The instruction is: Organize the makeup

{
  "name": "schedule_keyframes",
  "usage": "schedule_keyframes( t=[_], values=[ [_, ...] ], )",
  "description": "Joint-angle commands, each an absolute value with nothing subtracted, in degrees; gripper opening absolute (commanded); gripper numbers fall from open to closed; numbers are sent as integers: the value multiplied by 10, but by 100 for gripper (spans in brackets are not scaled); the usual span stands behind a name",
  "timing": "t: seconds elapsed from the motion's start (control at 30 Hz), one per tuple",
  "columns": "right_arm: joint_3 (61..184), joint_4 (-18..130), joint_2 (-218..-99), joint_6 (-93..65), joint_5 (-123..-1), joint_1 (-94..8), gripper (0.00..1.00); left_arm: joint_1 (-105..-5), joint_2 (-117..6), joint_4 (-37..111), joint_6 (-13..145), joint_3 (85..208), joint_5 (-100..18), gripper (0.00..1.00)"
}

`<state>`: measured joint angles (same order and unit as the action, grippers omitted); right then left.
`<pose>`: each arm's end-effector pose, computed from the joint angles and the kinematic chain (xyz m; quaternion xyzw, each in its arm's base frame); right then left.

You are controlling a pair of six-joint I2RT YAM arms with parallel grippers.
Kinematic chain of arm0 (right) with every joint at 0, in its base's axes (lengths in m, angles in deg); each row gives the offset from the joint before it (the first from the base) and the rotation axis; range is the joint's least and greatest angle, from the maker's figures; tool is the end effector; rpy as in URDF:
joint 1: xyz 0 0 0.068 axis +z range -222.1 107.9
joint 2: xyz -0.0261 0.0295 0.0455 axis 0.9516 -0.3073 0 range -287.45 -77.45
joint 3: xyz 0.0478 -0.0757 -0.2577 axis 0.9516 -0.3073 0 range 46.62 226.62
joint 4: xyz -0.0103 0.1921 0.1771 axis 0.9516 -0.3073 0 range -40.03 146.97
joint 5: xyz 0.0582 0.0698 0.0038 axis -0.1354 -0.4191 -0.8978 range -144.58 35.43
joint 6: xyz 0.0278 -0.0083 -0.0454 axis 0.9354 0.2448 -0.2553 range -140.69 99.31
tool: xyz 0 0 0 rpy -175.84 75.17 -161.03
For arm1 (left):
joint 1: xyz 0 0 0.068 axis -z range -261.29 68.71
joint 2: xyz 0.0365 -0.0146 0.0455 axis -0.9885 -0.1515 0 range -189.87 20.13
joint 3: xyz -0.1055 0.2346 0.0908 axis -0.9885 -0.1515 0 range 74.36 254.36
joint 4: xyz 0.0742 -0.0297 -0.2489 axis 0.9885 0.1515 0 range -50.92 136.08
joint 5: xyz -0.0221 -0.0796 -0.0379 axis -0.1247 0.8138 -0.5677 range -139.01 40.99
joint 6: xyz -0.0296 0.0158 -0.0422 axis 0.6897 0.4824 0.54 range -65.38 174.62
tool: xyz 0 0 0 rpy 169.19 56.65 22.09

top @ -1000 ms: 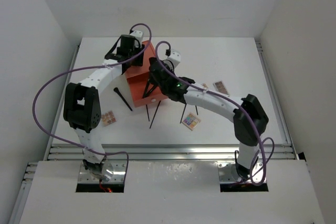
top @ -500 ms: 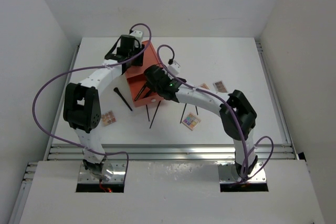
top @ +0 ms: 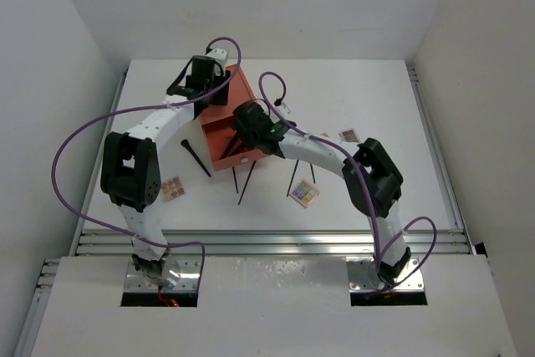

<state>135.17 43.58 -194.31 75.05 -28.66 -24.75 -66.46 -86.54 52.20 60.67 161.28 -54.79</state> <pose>0.3249 0.3298 0.2152 0.4481 0.7735 0.3135 0.3203 0.4246 -0.1086 0.2807 0.0432 0.8764 -0.0430 0.4777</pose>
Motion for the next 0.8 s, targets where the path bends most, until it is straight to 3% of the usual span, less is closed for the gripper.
schedule_keyframes(
  t=[0.0, 0.1, 0.27, 0.37, 0.4, 0.5, 0.63, 0.77],
  values=[
    [1387, 455, -1947, 733, -305, -246, 50, -670, -855, 538, 606, 1602, -546, 51],
    [1400, 455, -1941, 669, -300, -244, 62, -670, -855, 538, 606, 1602, -546, 51],
    [1380, 514, -1912, 568, -300, -244, 63, -670, -855, 571, 606, 1644, -541, 51],
    [1370, 603, -1895, 439, -329, -239, 63, -670, -855, 600, 606, 1695, -535, 51],
    [1368, 617, -1892, 317, -336, -237, 62, -670, -855, 610, 614, 1711, -535, 51],
    [1348, 656, -1866, 156, -337, -209, 64, -670, -855, 660, 642, 1789, -519, 51],
    [1261, 694, -1786, 112, -330, -207, 66, -670, -839, 743, 675, 1891, -554, 51],
    [1192, 684, -1709, 44, -330, -218, 70, -670, -776, 794, 724, 1879, -643, 50]
  ],
)
